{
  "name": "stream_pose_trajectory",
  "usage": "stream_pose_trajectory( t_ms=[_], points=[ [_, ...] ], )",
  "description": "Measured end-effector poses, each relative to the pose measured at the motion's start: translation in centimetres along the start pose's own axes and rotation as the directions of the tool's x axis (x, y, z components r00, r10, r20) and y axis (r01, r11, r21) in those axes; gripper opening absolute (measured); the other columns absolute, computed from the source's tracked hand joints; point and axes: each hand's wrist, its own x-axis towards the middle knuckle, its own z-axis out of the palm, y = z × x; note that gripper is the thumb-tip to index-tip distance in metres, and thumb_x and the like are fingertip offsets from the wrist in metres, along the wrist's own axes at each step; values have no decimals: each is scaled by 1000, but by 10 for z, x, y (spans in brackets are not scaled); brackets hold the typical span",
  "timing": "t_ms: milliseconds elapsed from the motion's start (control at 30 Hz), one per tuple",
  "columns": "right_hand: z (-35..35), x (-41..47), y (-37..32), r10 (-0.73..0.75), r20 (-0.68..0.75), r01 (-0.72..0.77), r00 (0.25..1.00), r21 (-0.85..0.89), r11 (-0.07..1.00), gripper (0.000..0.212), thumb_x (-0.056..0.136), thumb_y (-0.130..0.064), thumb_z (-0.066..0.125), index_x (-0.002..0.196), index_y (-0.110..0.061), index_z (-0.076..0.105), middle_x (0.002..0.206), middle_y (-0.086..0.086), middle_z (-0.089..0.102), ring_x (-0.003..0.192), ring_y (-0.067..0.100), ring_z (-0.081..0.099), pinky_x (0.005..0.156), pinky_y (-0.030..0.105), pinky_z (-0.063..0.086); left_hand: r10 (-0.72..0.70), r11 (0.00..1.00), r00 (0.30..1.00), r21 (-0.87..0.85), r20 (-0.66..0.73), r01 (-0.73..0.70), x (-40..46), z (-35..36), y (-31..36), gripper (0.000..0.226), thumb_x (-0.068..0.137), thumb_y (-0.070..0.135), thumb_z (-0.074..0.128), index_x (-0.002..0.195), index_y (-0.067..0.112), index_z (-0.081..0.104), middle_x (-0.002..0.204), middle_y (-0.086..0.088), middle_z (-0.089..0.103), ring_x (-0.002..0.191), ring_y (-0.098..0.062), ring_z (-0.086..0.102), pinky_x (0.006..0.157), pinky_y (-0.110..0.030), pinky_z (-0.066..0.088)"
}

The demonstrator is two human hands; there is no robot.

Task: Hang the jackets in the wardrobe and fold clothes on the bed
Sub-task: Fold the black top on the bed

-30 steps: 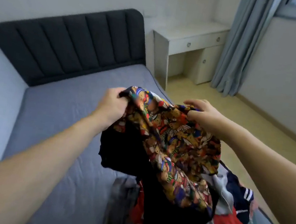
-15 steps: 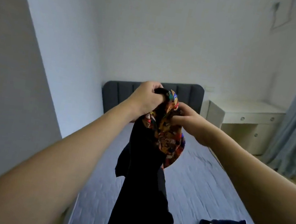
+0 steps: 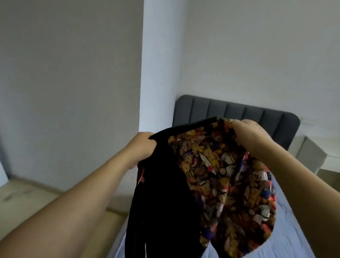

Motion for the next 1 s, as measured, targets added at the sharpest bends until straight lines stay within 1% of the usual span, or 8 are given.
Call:
stream_pose_trajectory(
  t_ms=[100, 200, 367, 433, 533, 700, 833, 1000],
  points=[
    [13, -37, 4, -146, 221, 206, 964, -279, 938, 106, 59, -96, 36, 142, -33, 24, 129, 4, 47, 120, 31, 47, 102, 50, 38, 23, 966, 1000, -256, -16, -26, -23, 11, 35, 24, 83, 22, 45, 81, 20, 68, 70, 3, 71, 66, -15, 69, 57, -27, 53],
    [15, -55, 32, -287, 18, 259, 958, -488, 834, 62, 80, -72, 48, 119, -24, 49, 110, 3, 63, 95, 27, 58, 78, 39, 47, 242, 957, 968, 151, 63, -249, -43, 13, 67, 16, 73, 39, 49, 70, 24, 55, 57, 14, 59, 52, -8, 56, 52, -24, 41],
    [-18, -70, 61, 72, -9, -68, 997, 237, 969, 15, 86, -21, 65, 88, -6, 68, 90, 16, 69, 86, 32, 66, 80, 45, 57, 141, 707, 888, 583, 437, -399, -82, 8, 60, 28, 56, 46, 69, 80, 42, 53, 72, 16, 64, 64, 0, 62, 47, -13, 41],
    [-16, -82, 62, 118, 85, -140, 989, 342, 929, 12, 86, -16, 66, 88, -5, 68, 93, 18, 70, 86, 32, 68, 83, 47, 57, 85, 656, 944, 696, 318, -294, -92, 11, 32, 14, 65, 33, 64, 77, 28, 57, 71, 7, 62, 72, -15, 64, 54, -23, 41],
    [-14, -93, 66, 149, 275, -248, 950, 372, 894, 14, 85, -14, 69, 94, -4, 66, 90, 16, 72, 80, 30, 71, 71, 40, 60, -13, 887, 999, 462, 30, -2, -109, 13, -24, 10, 86, 22, 61, 87, 14, 68, 81, -9, 70, 83, -30, 67, 64, -28, 45],
    [-47, -91, 100, 300, 646, -466, 701, 97, 879, 30, 84, -27, 72, 104, -5, 65, 94, 13, 75, 80, 25, 73, 65, 36, 60, -94, 988, 975, -101, 199, 116, -124, 22, -54, 21, 92, 14, 64, 111, 8, 69, 97, -10, 75, 90, -28, 71, 75, -31, 56],
    [-52, -67, 139, 502, 641, -488, 580, -220, 845, 37, 86, -40, 68, 92, -4, 68, 89, 13, 75, 74, 23, 73, 73, 34, 56, -66, 963, 910, 264, 409, -49, -72, 41, -13, 22, 92, 34, 64, 107, 19, 70, 102, -3, 74, 95, -20, 69, 87, -31, 52],
    [-16, -11, 193, 657, 442, -322, 611, -619, 716, 55, 90, -50, 58, 118, -2, 59, 115, 13, 66, 107, 29, 63, 95, 38, 49, -209, 739, 747, 602, 631, -302, 19, 117, 15, 28, 90, 58, 55, 92, 33, 67, 100, 10, 68, 93, -12, 64, 89, -29, 47]
  ],
)
